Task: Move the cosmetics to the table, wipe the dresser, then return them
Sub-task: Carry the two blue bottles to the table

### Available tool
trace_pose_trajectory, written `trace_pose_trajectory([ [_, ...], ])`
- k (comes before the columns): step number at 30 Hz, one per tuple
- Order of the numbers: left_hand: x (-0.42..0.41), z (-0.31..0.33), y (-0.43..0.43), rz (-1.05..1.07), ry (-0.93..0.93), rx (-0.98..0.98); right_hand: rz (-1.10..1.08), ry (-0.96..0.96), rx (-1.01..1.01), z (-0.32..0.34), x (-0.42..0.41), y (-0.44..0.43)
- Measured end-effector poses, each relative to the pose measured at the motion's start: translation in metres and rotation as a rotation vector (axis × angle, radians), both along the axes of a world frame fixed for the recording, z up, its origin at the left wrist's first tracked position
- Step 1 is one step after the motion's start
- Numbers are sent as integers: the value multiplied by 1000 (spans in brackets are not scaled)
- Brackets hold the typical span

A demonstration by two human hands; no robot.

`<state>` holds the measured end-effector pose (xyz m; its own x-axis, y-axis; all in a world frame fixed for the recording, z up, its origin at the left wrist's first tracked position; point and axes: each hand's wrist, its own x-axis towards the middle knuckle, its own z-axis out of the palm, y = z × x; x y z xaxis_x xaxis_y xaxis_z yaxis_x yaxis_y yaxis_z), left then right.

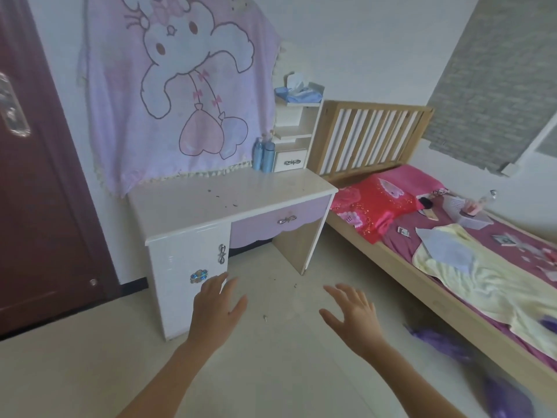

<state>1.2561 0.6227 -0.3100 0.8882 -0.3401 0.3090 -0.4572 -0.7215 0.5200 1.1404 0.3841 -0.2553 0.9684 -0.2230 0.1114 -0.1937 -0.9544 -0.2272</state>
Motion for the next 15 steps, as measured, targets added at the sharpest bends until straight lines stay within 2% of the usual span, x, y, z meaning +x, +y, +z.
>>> trace_pose_trajectory([
  [4, 31, -2, -22, 23, 74, -59, -15, 17, 33, -6, 43, -24],
  [9, 94, 9, -65, 3, 60, -45, -4, -50, 75, -8, 114, -63],
  [15, 182, 18, -128, 86, 15, -92, 84, -64, 82, -7, 223, -120],
])
